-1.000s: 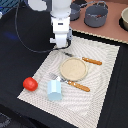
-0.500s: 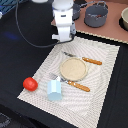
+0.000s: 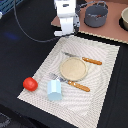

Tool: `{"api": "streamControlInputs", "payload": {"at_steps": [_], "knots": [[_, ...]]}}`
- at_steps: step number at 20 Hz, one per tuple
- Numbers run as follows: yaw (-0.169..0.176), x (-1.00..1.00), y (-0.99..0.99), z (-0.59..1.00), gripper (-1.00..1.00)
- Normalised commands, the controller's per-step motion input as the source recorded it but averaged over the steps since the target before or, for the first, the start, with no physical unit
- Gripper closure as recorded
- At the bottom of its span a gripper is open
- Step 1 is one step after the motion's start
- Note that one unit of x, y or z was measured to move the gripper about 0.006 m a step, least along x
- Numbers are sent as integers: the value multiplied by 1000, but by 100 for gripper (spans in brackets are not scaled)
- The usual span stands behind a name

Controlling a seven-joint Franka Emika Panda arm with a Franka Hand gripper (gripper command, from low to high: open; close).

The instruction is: Interact with the objects in diverse but meaningful ways.

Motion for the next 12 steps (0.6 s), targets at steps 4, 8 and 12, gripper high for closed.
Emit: {"api": "streamControlInputs", "payload": {"at_steps": [4,8,12], "knots": [[-39,721,-538,11,100],[-46,725,-556,17,100],[-53,656,-581,0,100]]}}
